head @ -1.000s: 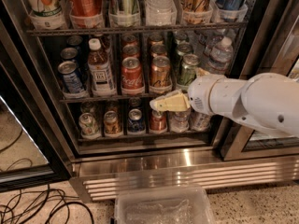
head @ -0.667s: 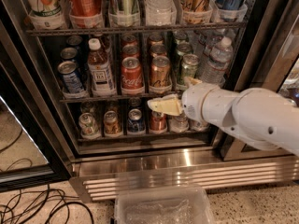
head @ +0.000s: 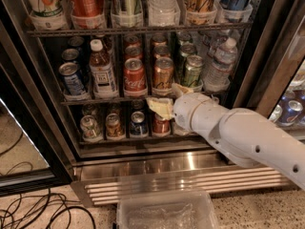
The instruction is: Pick orange can from middle shelf of fridge
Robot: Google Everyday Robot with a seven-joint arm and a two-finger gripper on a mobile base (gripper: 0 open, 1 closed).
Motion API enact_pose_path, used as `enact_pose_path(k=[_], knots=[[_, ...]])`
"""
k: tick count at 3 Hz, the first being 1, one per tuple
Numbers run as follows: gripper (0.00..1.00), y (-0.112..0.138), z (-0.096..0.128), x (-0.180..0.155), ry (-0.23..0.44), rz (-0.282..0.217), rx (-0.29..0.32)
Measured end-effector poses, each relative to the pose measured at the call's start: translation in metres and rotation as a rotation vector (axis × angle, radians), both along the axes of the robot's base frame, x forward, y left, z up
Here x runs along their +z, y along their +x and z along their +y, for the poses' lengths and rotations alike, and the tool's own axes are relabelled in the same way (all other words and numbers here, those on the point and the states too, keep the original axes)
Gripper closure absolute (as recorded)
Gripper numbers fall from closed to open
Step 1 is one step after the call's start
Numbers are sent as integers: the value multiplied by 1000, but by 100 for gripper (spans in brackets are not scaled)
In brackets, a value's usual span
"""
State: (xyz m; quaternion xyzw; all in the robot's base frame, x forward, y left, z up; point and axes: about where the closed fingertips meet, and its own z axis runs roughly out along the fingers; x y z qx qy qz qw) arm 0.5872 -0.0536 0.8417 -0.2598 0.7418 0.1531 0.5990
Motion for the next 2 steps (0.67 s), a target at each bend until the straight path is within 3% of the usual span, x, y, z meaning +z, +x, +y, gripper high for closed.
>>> enact_pose_path(k=[2], knots=[[29, 5, -1, 1, 9, -96, -87]])
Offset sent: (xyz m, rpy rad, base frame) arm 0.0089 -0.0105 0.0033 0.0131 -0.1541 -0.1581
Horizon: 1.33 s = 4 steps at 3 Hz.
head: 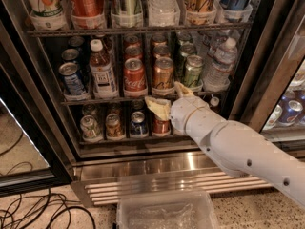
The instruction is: Pick orange can from middle shelf of fridge
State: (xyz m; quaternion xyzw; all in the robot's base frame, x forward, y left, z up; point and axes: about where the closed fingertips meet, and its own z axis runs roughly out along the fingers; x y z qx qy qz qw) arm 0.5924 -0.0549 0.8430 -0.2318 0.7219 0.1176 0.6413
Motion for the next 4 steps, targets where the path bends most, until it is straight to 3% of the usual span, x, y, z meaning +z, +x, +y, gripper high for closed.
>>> enact_pose_path(k=[4], knots=[[29, 33, -10, 10, 6, -128, -83]])
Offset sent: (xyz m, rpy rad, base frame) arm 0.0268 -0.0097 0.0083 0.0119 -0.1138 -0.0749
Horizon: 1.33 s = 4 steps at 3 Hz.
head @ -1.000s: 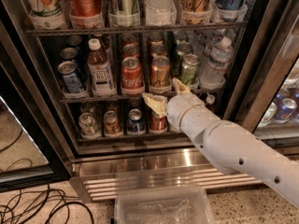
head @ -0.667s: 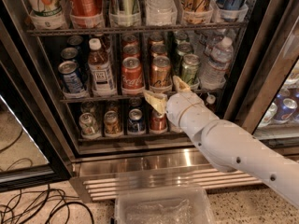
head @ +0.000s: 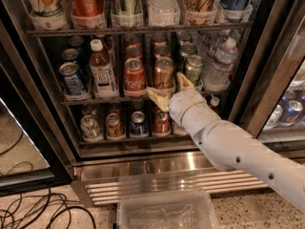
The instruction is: Pick orange can from middle shelf of fridge
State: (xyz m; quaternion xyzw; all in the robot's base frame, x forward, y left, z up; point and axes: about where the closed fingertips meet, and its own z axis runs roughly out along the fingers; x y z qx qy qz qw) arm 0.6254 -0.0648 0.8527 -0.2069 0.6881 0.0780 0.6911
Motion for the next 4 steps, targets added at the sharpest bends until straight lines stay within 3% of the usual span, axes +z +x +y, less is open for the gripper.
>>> enact_pose_path(k=[2, 3, 4], knots=[[29, 27, -5, 3, -12, -30, -19], [28, 36, -6, 1, -18, -12, -26], [29, 61, -6, 3, -32, -3, -54]])
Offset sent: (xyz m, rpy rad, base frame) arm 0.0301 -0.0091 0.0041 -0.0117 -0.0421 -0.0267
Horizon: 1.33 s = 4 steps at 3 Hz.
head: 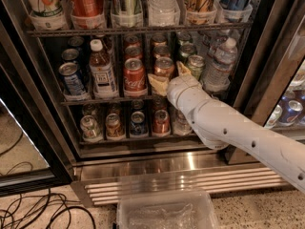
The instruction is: Pick orange can from middle shelf of fridge
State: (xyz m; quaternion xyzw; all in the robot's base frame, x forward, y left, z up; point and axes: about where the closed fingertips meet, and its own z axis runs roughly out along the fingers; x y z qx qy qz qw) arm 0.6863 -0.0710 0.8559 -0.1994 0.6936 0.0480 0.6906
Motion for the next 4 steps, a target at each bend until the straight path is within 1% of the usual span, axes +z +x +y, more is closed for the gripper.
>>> enact_pose_path(k=[1, 2, 4], knots=[[30, 6, 6, 2, 5, -7, -2], [48, 5, 17, 0, 11, -2, -8], [95, 5, 17, 0, 12, -2, -9]])
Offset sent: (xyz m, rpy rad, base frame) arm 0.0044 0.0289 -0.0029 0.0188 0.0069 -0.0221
